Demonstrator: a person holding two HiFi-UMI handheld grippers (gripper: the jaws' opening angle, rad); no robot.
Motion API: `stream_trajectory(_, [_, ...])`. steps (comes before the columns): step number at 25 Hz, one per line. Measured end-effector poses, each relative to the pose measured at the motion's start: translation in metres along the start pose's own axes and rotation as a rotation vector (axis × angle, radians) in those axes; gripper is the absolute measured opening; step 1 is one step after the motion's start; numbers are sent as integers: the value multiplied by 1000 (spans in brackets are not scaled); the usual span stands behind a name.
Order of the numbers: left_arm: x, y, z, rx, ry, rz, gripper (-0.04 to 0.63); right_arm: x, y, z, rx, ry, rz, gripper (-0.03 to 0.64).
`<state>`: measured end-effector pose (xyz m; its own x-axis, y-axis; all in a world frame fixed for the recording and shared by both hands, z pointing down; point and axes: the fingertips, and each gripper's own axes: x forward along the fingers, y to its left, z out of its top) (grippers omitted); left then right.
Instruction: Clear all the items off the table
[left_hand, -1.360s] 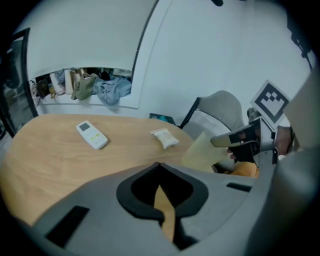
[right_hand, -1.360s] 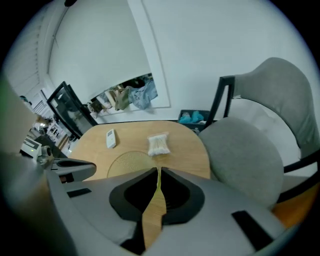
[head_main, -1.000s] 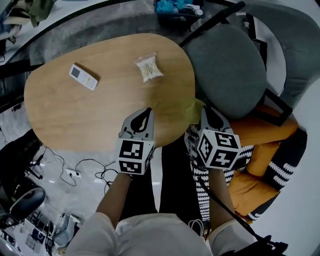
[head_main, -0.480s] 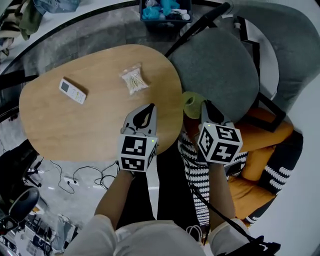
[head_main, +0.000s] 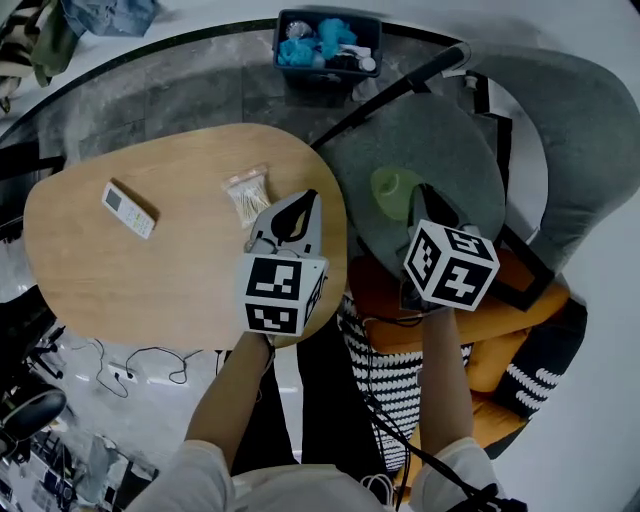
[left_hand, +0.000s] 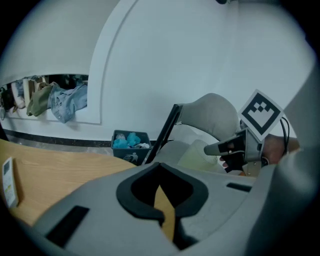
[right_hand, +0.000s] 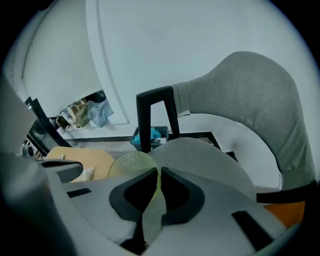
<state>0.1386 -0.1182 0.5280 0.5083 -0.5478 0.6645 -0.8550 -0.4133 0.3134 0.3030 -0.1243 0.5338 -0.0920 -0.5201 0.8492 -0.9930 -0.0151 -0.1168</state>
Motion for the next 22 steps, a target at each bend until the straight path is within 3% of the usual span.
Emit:
stream_trajectory(8, [33, -11, 13, -2, -2, -10, 3, 33, -16, 7, 24, 56, 4, 41])
stream_trajectory(22, [44, -10, 0, -5, 28, -9, 3, 41, -19, 13, 76, 11, 37, 78])
